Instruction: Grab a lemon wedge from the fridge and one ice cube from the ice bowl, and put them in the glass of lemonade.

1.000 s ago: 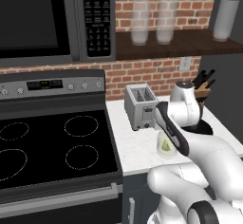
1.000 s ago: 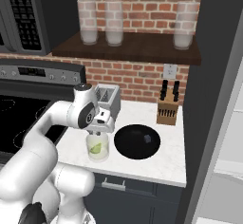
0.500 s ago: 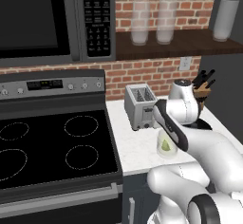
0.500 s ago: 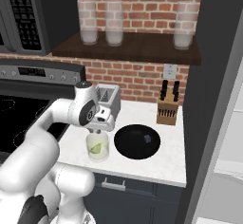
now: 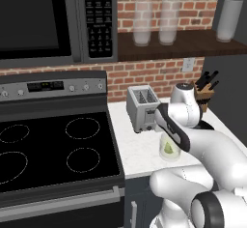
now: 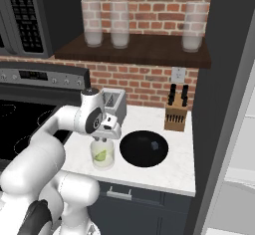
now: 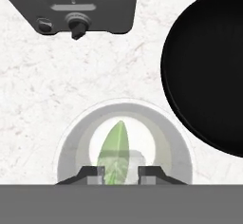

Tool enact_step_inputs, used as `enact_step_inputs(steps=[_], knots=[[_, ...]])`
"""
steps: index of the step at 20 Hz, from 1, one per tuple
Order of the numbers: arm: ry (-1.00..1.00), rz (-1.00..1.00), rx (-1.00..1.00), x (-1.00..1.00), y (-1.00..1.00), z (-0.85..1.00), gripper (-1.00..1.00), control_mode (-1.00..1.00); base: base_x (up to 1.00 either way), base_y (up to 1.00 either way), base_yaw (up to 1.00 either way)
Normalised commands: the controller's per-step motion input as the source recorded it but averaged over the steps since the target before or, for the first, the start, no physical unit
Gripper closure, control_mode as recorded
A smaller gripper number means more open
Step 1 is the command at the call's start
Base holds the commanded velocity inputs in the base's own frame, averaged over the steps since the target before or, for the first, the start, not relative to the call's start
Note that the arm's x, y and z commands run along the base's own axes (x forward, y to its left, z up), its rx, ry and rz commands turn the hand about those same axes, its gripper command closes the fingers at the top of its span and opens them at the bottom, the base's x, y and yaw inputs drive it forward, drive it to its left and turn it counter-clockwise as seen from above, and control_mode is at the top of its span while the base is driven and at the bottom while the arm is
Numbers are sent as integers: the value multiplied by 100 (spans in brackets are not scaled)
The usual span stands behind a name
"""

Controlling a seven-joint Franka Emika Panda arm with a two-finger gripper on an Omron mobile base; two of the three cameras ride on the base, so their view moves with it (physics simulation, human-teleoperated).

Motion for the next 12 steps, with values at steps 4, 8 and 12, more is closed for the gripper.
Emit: enact_step_inputs(steps=[4,8,12], knots=[[0,0,1,0,0,-6,100,-100,0,0,0],[0,0,0,0,0,0,-100,-100,0,0,0],[0,0,0,0,0,0,-100,-100,0,0,0]])
